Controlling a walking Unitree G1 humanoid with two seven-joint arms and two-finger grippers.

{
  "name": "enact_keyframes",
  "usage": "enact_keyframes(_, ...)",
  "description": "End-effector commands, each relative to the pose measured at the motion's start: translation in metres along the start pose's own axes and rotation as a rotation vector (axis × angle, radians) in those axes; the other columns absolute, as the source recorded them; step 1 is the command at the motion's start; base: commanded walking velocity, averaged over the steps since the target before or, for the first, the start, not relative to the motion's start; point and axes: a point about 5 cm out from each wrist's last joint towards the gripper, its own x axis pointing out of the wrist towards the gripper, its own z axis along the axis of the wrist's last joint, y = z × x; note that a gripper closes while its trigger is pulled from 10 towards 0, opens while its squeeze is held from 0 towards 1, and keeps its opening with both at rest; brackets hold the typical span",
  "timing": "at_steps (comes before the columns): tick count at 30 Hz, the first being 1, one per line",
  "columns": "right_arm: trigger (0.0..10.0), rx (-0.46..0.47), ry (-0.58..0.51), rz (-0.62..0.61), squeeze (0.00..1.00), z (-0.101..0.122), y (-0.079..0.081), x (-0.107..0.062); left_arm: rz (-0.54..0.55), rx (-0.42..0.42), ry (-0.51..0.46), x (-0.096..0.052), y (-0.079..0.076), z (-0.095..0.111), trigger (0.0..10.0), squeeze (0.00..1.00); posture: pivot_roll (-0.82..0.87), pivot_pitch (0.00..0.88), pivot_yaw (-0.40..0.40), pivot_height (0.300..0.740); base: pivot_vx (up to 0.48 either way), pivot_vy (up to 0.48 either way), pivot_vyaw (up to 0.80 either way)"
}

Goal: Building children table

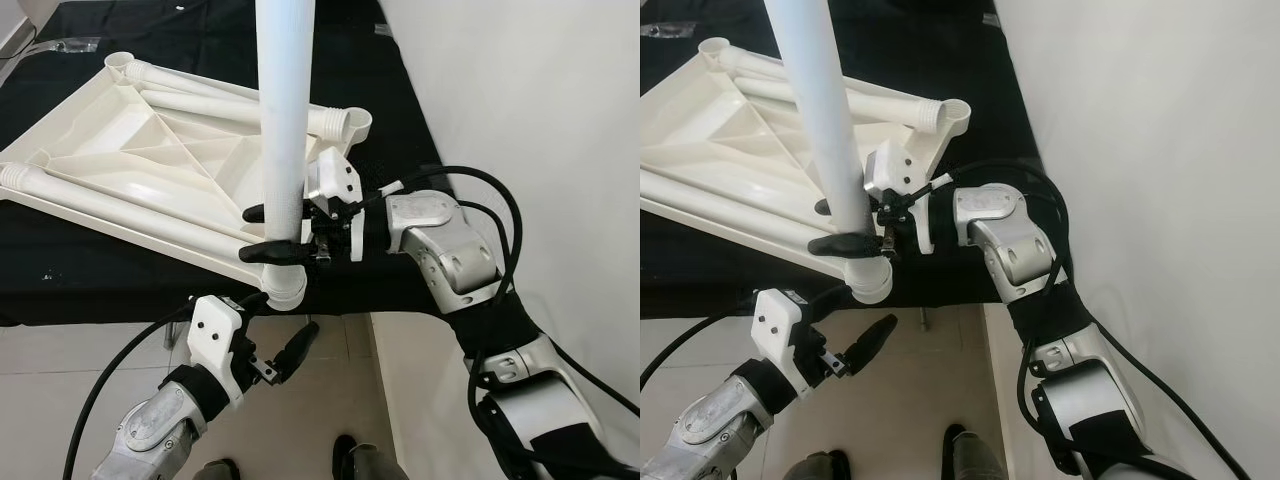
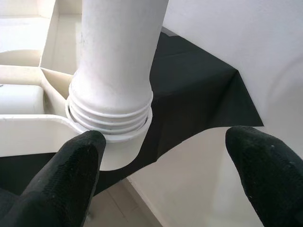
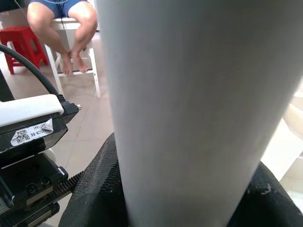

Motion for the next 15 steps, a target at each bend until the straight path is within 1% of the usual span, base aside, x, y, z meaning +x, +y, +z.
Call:
enact_keyframes(1, 0.0, -0.004, 0.017, -0.034, 0.0, -0.006, 0.0, 0.003, -0.006, -0.002, 0.009, -0.002, -0.003, -0.001, 10.0, 0.0, 0.03, 0.253, -0.056, 0.74, 0.0, 0.0, 0.0)
enact_keyframes(4, 0.0, 0.008, 0.018, -0.07, 0.0, -0.008, -0.001, 0.002, -0.006, -0.002, 0.009, -0.002, -0.003, -0.001, 10.0, 0.0, 0.03, 0.253, -0.055, 0.74, 0.0, 0.0, 0.0)
enact_keyframes(5, 0.0, 0.034, 0.022, -0.13, 0.0, -0.011, -0.001, 0.0, -0.007, -0.002, 0.009, -0.002, -0.003, -0.001, 10.0, 0.0, 0.02, 0.253, -0.056, 0.74, 0.0, 0.0, 0.0)
enact_keyframes(6, 0.0, 0.034, 0.022, -0.13, 0.0, -0.011, -0.001, 0.0, -0.007, -0.002, 0.009, -0.002, -0.003, -0.001, 10.0, 0.0, 0.02, 0.253, -0.056, 0.74, 0.0, 0.0, 0.0)
enact_keyframes(7, 0.0, 0.073, 0.022, -0.19, 0.0, -0.015, 0.004, -0.001, -0.008, -0.002, 0.009, -0.002, -0.003, -0.001, 10.0, 0.0, 0.03, 0.253, -0.06, 0.74, 0.0, 0.0, 0.0)
enact_keyframes(8, 0.0, 0.113, 0.047, -0.353, 0.0, -0.022, 0.005, 0.001, -0.008, -0.002, 0.009, -0.002, -0.003, -0.001, 10.0, 0.0, 0.03, 0.256, -0.068, 0.74, 0.0, 0.0, 0.0)
enact_keyframes(9, 0.0, 0.113, 0.047, -0.353, 0.0, -0.022, 0.005, 0.001, -0.008, -0.002, 0.009, -0.002, -0.003, -0.001, 10.0, 0.0, 0.03, 0.256, -0.068, 0.74, 0.0, 0.0, 0.0)
enact_keyframes(10, 0.0, 0.156, 0.095, -0.585, 0.0, -0.03, 0.005, 0.001, -0.008, -0.001, 0.01, -0.003, -0.003, -0.001, 10.0, 0.0, 0.03, 0.259, -0.069, 0.74, 0.0, 0.0, 0.0)
enact_keyframes(11, 0.0, 0.206, 0.14, -0.814, 0.0, -0.037, 0.015, -0.001, -0.005, 0.001, 0.009, -0.004, -0.002, -0.001, 10.0, 0.0, 0.03, 0.259, -0.069, 0.74, 0.0, 0.0, 0.0)
enact_keyframes(12, 0.0, 0.206, 0.14, -0.814, 0.0, -0.037, 0.015, -0.001, -0.005, 0.001, 0.009, -0.004, -0.002, -0.001, 10.0, 0.0, 0.03, 0.259, -0.069, 0.74, 0.0, 0.0, 0.0)
enact_keyframes(13, 0.0, 0.241, 0.173, -0.966, 0.0, -0.041, 0.022, -0.005, -0.002, 0.001, 0.009, -0.004, -0.002, 0.0, 10.0, 0.0, 0.03, 0.259, -0.068, 0.74, 0.0, 0.0, 0.0)
enact_keyframes(14, 0.0, 0.241, 0.173, -0.966, 0.0, -0.041, 0.022, -0.005, -0.002, 0.001, 0.009, -0.004, -0.002, 0.0, 10.0, 0.0, 0.03, 0.259, -0.068, 0.74, 0.0, 0.0, 0.0)
enact_keyframes(15, 0.0, 0.296, 0.136, -0.96, 0.0, -0.042, 0.036, 0.007, -0.002, 0.003, 0.009, -0.003, -0.001, 0.0, 10.0, 0.0, 0.02, 0.263, -0.065, 0.74, 0.0, 0.0, 0.0)
